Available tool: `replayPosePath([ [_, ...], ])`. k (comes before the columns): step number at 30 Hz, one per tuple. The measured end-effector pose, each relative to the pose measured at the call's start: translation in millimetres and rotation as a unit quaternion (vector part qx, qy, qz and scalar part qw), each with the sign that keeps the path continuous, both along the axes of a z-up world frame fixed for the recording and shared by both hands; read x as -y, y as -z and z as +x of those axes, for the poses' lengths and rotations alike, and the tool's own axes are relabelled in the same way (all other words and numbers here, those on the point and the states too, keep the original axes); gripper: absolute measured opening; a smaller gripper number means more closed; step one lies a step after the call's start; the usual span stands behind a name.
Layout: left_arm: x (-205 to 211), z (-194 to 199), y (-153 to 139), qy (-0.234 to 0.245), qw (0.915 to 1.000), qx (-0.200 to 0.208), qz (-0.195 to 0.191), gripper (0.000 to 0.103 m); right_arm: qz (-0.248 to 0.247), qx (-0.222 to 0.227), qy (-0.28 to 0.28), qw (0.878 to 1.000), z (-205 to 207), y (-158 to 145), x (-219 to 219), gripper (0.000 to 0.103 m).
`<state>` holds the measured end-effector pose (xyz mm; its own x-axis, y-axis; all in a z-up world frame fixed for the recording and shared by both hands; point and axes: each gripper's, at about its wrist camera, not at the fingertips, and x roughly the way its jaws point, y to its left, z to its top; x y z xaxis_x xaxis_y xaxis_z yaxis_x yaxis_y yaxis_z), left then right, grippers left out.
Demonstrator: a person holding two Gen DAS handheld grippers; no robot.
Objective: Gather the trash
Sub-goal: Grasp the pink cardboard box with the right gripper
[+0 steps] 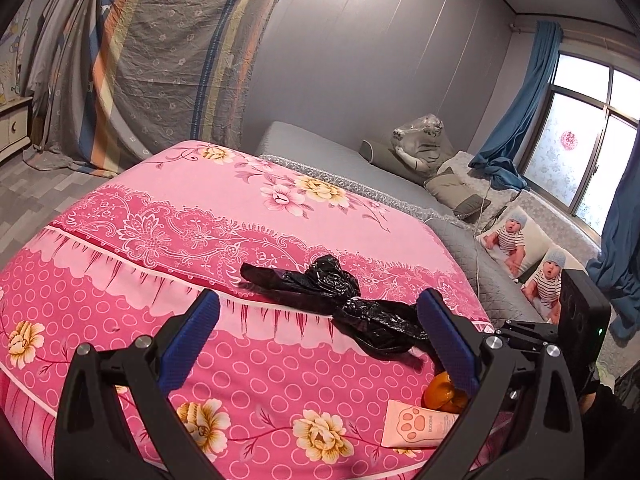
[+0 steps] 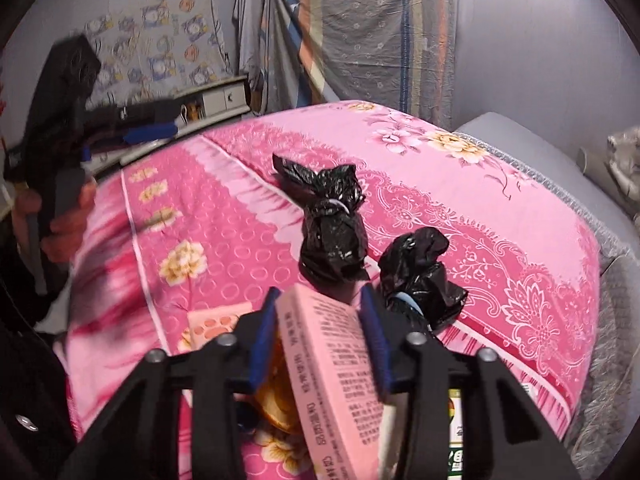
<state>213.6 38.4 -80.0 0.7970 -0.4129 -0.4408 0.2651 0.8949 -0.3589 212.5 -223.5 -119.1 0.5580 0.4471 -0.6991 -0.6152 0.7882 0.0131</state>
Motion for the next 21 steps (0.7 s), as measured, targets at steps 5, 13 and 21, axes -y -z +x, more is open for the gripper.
replayPosePath([
  [5, 6.0, -2.4, -2.4, 0.005, 0.9999, 0.002, 0.009, 0.095, 0.037, -0.007, 0.023, 0.999, 2.5, -12.0, 14.1, 0.020],
  [13, 36.4, -9.5, -7.6, 0.047, 0.9973, 0.009, 0.055, 0.095, 0.125, -0.001, 0.047, 0.991, -6.9, -41.6, 47.7, 0.018],
  [21, 93.7, -32.0, -15.8, 0.147, 0.9807, 0.043, 0.121, 0.095, 0.199, 0.051, 0.087, 0.975, -49.3, -86.0, 102.5, 0.018],
])
